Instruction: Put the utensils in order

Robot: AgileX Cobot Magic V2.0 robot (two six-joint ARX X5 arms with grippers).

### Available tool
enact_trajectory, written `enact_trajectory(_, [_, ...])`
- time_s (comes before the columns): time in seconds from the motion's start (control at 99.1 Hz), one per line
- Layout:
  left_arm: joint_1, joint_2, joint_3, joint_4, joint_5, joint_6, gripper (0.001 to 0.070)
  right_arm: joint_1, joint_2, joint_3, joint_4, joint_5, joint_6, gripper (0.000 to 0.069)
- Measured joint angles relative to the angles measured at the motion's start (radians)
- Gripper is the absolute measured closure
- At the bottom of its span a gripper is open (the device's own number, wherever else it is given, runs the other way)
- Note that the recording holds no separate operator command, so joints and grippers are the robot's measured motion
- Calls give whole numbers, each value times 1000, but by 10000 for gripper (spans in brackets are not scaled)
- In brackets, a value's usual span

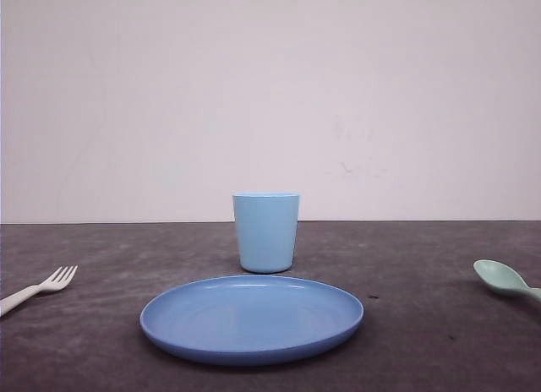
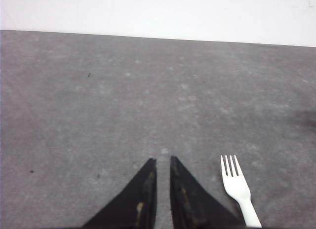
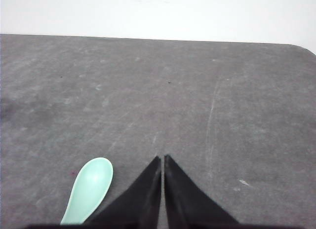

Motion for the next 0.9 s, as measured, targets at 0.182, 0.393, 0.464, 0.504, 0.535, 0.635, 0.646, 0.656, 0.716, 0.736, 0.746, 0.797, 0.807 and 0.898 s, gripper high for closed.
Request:
enact_trajectory(0.182, [0,0,0,0,0,0,684,0,0,0,0,0,0,681])
enact_trajectory(0.393, [0,0,0,0,0,0,684,0,0,0,0,-2,1,681])
enact_trajectory(0.464, [0,0,0,0,0,0,684,0,0,0,-1,-2,1,681])
enact_trajectory(0.504, [0,0,0,0,0,0,684,0,0,0,-1,-2,1,681])
enact_trajectory(0.535, [0,0,0,0,0,0,684,0,0,0,-1,-3,2,681])
enact_trajectory(0.635, [0,0,0,8,0,0,684,0,0,0,-1,-3,13,681])
enact_trajectory(0.646, [0,0,0,10,0,0,684,0,0,0,-1,-3,15,681])
enact_trajectory(0.656, [0,0,0,12,0,0,684,0,0,0,-1,-3,17,681])
enact_trajectory(0.716, [0,0,0,23,0,0,684,0,0,0,-1,-3,33,681])
enact_trajectory(0.736, [0,0,0,24,0,-2,684,0,0,0,-1,-3,40,681])
enact_trajectory(0.746, [0,0,0,25,0,-3,684,0,0,0,-1,-3,43,681])
enact_trajectory(0.797, [0,0,0,33,2,-20,684,0,0,0,-1,-4,65,681])
enact_trajectory(0.807, [0,0,0,36,3,-24,684,0,0,0,-1,-5,70,681])
enact_trajectory(0.898, [0,0,0,83,18,-76,684,0,0,1,-1,-31,133,681])
